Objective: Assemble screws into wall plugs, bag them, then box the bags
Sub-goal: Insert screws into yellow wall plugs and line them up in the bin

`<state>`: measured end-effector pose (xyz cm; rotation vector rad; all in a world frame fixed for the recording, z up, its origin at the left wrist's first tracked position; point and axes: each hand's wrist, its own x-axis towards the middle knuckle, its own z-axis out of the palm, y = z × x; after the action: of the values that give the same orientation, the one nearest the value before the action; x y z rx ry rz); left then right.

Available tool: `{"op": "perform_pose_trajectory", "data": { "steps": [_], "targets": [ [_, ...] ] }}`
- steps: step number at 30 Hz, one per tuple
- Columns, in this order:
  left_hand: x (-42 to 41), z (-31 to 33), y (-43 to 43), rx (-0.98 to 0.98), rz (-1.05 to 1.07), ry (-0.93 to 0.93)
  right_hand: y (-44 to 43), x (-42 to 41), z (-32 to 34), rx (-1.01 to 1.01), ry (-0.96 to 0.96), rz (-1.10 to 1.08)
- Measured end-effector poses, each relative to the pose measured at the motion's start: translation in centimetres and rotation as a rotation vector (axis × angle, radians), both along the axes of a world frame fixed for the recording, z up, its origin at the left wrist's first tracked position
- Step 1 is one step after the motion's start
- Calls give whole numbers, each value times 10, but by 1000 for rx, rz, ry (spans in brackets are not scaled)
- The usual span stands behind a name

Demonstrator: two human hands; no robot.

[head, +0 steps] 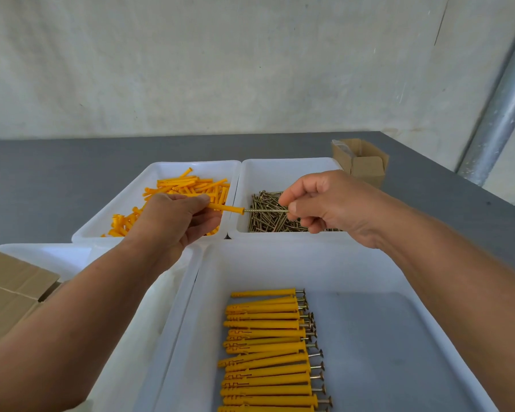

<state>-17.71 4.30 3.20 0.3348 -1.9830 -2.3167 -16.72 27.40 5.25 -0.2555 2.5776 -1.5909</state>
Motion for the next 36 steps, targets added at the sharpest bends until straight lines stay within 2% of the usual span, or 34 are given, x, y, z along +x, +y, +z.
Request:
{"op": "perform_pose_trajectory", "data": {
  "steps": [12, 36],
  "targets": [
    [2, 0, 1, -46, -106, 14, -1, 0, -2, 66, -40, 83],
    [11, 0, 11, -162, -279, 107, -6, 4, -3, 23, -104, 170]
  ]
}}
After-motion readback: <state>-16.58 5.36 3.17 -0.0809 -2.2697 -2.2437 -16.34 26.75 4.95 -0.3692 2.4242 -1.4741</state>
